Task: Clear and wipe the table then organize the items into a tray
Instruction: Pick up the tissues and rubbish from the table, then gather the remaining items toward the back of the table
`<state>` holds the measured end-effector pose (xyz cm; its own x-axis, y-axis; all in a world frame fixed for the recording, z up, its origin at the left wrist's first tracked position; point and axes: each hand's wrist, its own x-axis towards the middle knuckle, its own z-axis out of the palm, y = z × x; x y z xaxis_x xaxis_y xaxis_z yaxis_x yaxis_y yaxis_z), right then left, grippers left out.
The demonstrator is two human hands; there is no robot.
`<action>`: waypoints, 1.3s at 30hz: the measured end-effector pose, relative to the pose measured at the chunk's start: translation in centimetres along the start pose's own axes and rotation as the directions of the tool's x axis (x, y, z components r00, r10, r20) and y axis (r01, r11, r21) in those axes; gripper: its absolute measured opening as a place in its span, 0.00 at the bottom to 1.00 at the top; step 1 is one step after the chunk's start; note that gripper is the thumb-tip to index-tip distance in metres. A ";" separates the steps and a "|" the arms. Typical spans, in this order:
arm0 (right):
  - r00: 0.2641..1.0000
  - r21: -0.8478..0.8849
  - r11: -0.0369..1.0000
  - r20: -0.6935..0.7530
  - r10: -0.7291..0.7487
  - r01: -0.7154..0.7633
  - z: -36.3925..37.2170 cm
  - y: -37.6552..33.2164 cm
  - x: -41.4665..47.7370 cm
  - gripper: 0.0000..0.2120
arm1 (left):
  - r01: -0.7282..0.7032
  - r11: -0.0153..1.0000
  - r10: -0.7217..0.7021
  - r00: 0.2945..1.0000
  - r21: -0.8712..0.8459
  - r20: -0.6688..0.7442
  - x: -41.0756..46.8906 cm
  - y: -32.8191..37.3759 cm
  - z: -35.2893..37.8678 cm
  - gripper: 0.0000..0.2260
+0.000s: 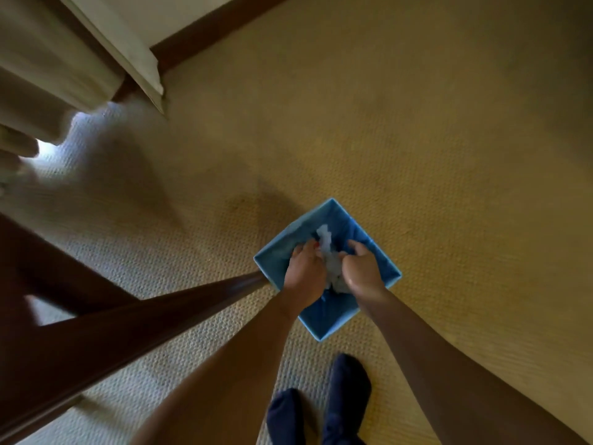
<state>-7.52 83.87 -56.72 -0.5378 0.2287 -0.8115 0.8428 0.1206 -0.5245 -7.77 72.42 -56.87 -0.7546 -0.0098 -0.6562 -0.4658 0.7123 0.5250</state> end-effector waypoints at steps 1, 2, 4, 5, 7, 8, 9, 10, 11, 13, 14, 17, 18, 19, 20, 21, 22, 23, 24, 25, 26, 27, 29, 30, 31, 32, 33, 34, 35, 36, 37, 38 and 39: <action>0.999 -0.035 0.998 -0.008 -0.047 0.047 -0.5 -1.0 -1.4 0.23 | -0.046 0.998 0.046 0.999 0.048 -0.015 -1.2 0.8 -1.0 0.19; 0.995 -0.064 0.994 -0.015 -0.094 0.092 -1.1 -2.3 -3.2 0.22 | -0.101 0.991 0.103 0.994 0.088 -0.023 -2.5 1.6 -2.1 0.19; 0.979 -0.092 0.976 -0.033 -0.199 0.195 -2.3 -5.0 -6.9 0.19 | -0.170 0.982 0.177 0.981 0.076 -0.083 -5.3 3.3 -4.4 0.18; 0.967 -0.109 0.963 -0.042 -0.253 0.247 -3.0 -6.5 -8.9 0.18 | -0.181 0.983 0.183 0.972 0.031 -0.149 -6.9 4.5 -5.8 0.17; 0.935 -0.147 0.929 -0.053 -0.351 0.340 -4.3 -9.7 -13.5 0.17 | -0.238 0.971 0.233 0.935 0.015 -0.269 -10.7 7.0 -9.2 0.15; 0.916 -0.171 0.908 -0.054 -0.397 0.383 -4.8 -11.5 -16.1 0.17 | -0.264 0.964 0.258 0.920 0.018 -0.295 -12.9 8.4 -11.0 0.15; 0.900 -0.195 0.888 -0.056 -0.433 0.416 -5.2 -12.9 -18.3 0.17 | -0.291 0.956 0.289 0.911 0.038 -0.295 -14.8 9.5 -12.3 0.15; 0.884 -0.217 0.870 -0.055 -0.464 0.443 -5.6 -14.5 -20.8 0.16 | -0.314 0.949 0.310 0.900 0.038 -0.306 -17.0 10.6 -14.0 0.16; 0.866 -0.231 0.849 -0.052 -0.498 0.475 -5.7 -16.1 -23.6 0.16 | -0.323 0.946 0.310 0.893 0.013 -0.327 -19.3 11.9 -16.1 0.18; 0.824 -0.251 0.805 -0.046 -0.564 0.537 -5.6 -19.0 -28.6 0.15 | -0.363 0.932 0.342 0.859 0.018 -0.380 -23.6 13.6 -20.0 0.20; 0.804 -0.266 0.782 -0.038 -0.593 0.564 -5.4 -20.2 -30.7 0.15 | -0.384 0.922 0.367 0.834 0.043 -0.411 -25.6 14.2 -21.9 0.21; 0.749 -0.301 0.711 0.018 -0.662 0.636 -3.8 -23.4 -36.2 0.15 | -0.392 0.915 0.387 0.779 0.097 -0.493 -31.3 14.9 -27.7 0.21; 0.733 -0.310 0.687 0.051 -0.679 0.657 -3.0 -24.5 -38.2 0.14 | -0.383 0.918 0.376 0.759 0.102 -0.531 -33.3 14.8 -29.7 0.21; 0.713 -0.309 0.662 0.085 -0.696 0.683 -2.0 -25.6 -40.1 0.14 | -0.366 0.925 0.358 0.741 0.104 -0.568 -35.0 14.3 -31.6 0.21; 0.698 -0.307 0.642 0.121 -0.706 0.703 -0.9 -26.6 -41.8 0.14 | -0.347 0.931 0.339 0.719 0.109 -0.606 -36.4 13.8 -33.5 0.20; 0.682 -0.303 0.623 0.154 -0.714 0.721 0.1 -27.3 -43.0 0.13 | -0.328 0.938 0.323 0.701 0.115 -0.635 -37.4 13.3 -34.9 0.20; 0.662 -0.303 0.597 0.204 -0.721 0.743 1.5 -28.2 -44.7 0.13 | -0.302 0.947 0.294 0.676 0.109 -0.676 -38.6 12.5 -36.6 0.19; 0.640 -0.302 0.569 0.257 -0.724 0.765 3.1 -28.9 -46.3 0.13 | -0.274 0.957 0.261 0.651 0.100 -0.713 -39.8 11.4 -38.5 0.18; 0.624 -0.304 0.548 0.289 -0.726 0.779 4.4 -29.3 -47.5 0.13 | -0.250 0.963 0.241 0.629 0.101 -0.739 -40.8 10.6 -39.9 0.17; 0.600 -0.308 0.519 0.319 -0.733 0.798 6.1 -29.9 -48.8 0.14 | -0.222 0.970 0.214 0.609 0.095 -0.764 -41.7 9.4 -41.6 0.16; 0.580 -0.313 0.491 0.349 -0.737 0.813 8.1 -30.5 -50.0 0.14 | -0.184 0.979 0.179 0.592 0.085 -0.785 -42.5 7.8 -43.5 0.16; 0.562 -0.316 0.469 0.369 -0.740 0.825 9.9 -30.9 -50.7 0.14 | -0.142 0.986 0.151 0.584 0.082 -0.798 -43.0 6.4 -45.2 0.16; 0.543 -0.355 0.418 0.424 -0.725 0.836 13.5 -31.7 -51.4 0.15 | -0.070 0.994 0.108 0.597 0.082 -0.795 -43.3 3.4 -48.1 0.15; 0.541 -0.389 0.390 0.451 -0.709 0.835 15.5 -32.0 -51.5 0.15 | -0.041 0.997 0.080 0.616 0.070 -0.783 -43.2 1.9 -49.5 0.15; 0.547 -0.424 0.367 0.469 -0.694 0.828 17.4 -32.4 -51.5 0.16 | -0.008 0.998 0.050 0.641 0.059 -0.766 -42.9 0.3 -50.9 0.15; 0.561 -0.461 0.351 0.475 -0.678 0.815 19.2 -32.9 -51.5 0.16 | 0.031 0.998 0.020 0.668 0.055 -0.744 -42.6 -1.1 -52.2 0.16; 0.571 -0.500 0.328 0.477 -0.669 0.802 21.2 -33.3 -51.4 0.17 | 0.074 0.995 -0.007 0.701 0.062 -0.713 -42.2 -2.7 -53.6 0.17; 0.589 -0.542 0.312 0.471 -0.657 0.781 23.1 -33.8 -51.2 0.17 | 0.114 0.990 -0.027 0.730 0.082 -0.683 -41.9 -4.2 -54.8 0.18; 0.622 -0.587 0.311 0.453 -0.639 0.747 24.9 -34.2 -51.0 0.18 | 0.146 0.984 -0.042 0.757 0.106 -0.652 -41.4 -5.7 -55.9 0.19; 0.662 -0.631 0.321 0.427 -0.616 0.706 26.6 -34.6 -50.7 0.19 | 0.167 0.977 -0.050 0.778 0.130 -0.626 -40.8 -7.1 -57.0 0.20; 0.699 -0.670 0.330 0.403 -0.591 0.665 27.7 -34.8 -50.4 0.20 | 0.185 0.971 -0.058 0.793 0.150 -0.606 -40.3 -8.2 -57.7 0.21; 0.732 -0.704 0.338 0.376 -0.568 0.624 28.7 -35.0 -50.1 0.20 | 0.199 0.964 -0.060 0.806 0.174 -0.589 -39.7 -9.2 -58.2 0.22; 0.758 -0.734 0.343 0.346 -0.553 0.586 29.7 -35.1 -49.8 0.21 | 0.209 0.957 -0.060 0.818 0.199 -0.572 -39.0 -10.0 -58.9 0.22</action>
<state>-11.04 39.59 -5.54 -0.8814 -0.2274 -0.4140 -0.0093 0.8847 -0.4661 -0.86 24.34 -4.63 -0.8537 -0.4521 -0.2586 -0.5120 0.8194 0.2578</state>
